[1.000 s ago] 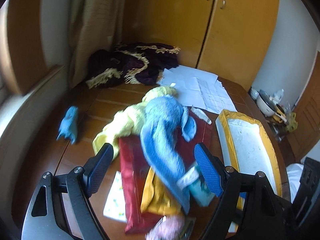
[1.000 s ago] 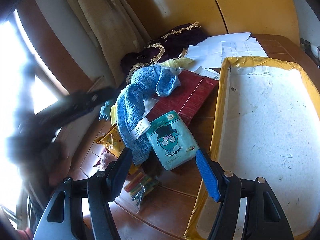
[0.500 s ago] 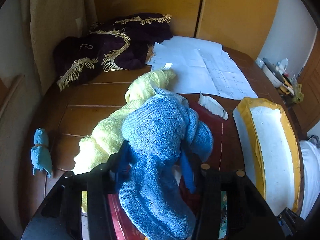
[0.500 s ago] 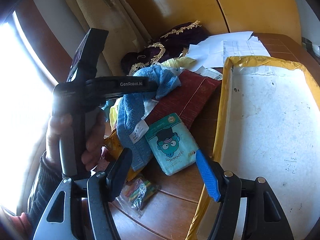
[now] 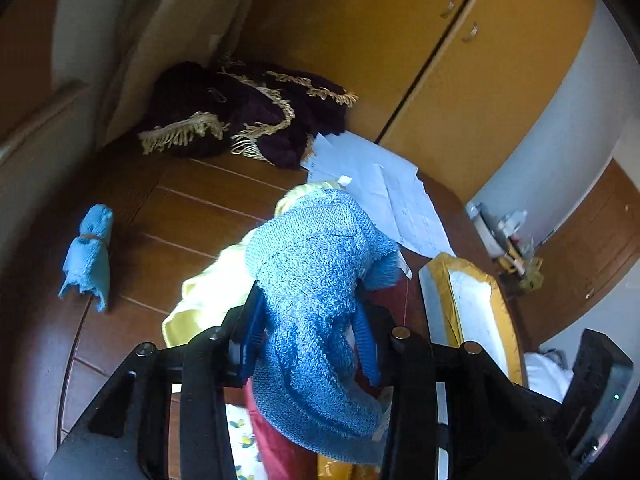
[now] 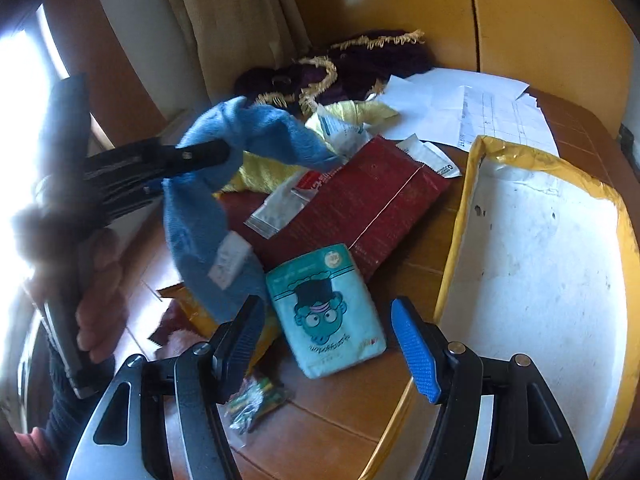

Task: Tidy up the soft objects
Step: 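Lift the blue towel with the left tool while the right tool grasps the teal snack bag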

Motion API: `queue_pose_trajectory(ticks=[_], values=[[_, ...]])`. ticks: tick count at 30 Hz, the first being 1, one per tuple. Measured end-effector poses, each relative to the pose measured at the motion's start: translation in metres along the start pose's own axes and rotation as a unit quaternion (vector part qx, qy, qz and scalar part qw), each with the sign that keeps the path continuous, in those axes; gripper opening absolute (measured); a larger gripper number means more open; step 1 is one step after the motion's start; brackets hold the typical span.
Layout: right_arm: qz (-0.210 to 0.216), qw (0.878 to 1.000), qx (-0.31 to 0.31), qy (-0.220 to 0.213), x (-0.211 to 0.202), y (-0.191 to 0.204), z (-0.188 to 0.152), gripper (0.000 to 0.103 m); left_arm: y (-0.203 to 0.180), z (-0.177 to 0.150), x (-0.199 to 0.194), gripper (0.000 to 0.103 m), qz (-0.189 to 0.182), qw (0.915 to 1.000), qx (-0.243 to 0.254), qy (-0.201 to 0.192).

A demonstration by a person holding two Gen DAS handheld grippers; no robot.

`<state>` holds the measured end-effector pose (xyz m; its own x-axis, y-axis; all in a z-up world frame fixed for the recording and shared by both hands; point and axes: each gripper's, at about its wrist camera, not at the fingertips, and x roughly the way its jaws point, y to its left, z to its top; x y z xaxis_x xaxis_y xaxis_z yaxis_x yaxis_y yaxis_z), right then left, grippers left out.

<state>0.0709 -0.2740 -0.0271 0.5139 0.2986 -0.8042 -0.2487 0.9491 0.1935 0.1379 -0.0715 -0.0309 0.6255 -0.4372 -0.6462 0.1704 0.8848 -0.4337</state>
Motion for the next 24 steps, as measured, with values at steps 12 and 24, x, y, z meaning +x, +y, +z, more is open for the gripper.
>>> queue_pose_trajectory(ticks=[12,24], values=[[-0.024,0.995,-0.061,0.074,0.040,0.022,0.013,0.068,0.009,-0.006,0.008,0.038,-0.023,0.9994,-0.021,0.015],[-0.001,0.996,-0.074,0.051,0.021,0.021,0.007,0.048,0.009,-0.011,0.011,0.038,-0.014,0.9997,-0.020,0.008]])
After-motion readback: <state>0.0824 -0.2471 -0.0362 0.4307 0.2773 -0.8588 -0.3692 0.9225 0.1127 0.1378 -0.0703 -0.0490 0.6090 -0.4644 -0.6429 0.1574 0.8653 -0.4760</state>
